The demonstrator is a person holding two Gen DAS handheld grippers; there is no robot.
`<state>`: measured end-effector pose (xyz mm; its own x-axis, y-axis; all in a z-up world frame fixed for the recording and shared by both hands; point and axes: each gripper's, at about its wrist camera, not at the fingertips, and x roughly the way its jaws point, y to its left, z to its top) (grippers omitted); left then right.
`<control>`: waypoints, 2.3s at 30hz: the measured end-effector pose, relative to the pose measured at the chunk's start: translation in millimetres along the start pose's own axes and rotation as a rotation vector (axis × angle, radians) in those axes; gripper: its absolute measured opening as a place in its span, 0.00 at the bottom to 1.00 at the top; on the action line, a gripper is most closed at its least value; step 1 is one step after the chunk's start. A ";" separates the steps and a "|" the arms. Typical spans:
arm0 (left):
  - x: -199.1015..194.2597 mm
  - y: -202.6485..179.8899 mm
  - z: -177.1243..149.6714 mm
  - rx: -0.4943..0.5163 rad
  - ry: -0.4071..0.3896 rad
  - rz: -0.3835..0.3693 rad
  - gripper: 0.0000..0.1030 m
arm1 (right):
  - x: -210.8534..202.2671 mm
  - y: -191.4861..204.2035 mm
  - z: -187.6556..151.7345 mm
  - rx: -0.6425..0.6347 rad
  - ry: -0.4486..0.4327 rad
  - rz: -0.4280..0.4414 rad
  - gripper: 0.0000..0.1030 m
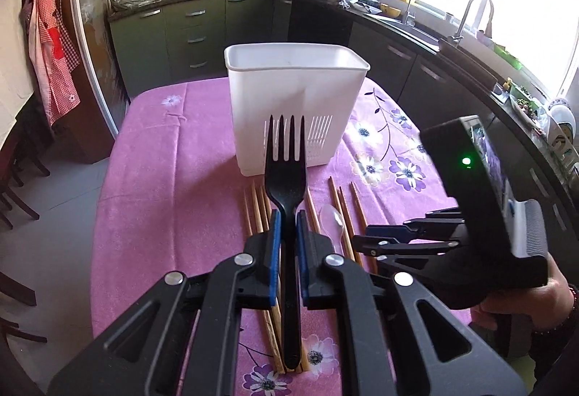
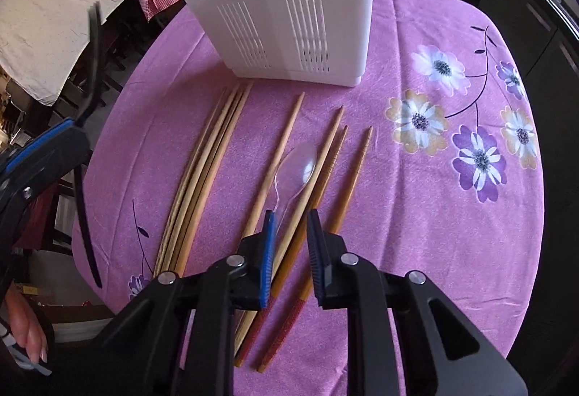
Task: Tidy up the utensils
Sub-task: 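Lift the fork with the left tool while the right tool grasps the clear plastic spoon, then drop the fork into the white holder with the left tool while the right tool drops the spoon in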
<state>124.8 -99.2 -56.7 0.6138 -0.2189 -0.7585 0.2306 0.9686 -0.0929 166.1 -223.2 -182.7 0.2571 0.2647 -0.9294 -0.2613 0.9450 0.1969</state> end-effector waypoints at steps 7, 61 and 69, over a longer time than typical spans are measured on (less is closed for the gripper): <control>-9.4 9.2 -10.4 0.004 -0.014 -0.015 0.08 | 26.2 6.7 8.1 0.045 0.074 0.000 0.17; 39.7 20.1 158.3 -0.016 -0.485 0.023 0.08 | -126.6 -18.4 -20.5 0.047 -0.554 0.142 0.09; 64.6 31.3 127.6 -0.020 -0.390 0.011 0.22 | -154.8 -19.3 20.8 0.039 -0.650 0.135 0.09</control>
<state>268.0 -98.0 -26.3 0.8581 -0.2335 -0.4574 0.2105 0.9723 -0.1014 150.7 -278.4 -36.1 0.7364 0.4317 -0.5209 -0.2996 0.8984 0.3210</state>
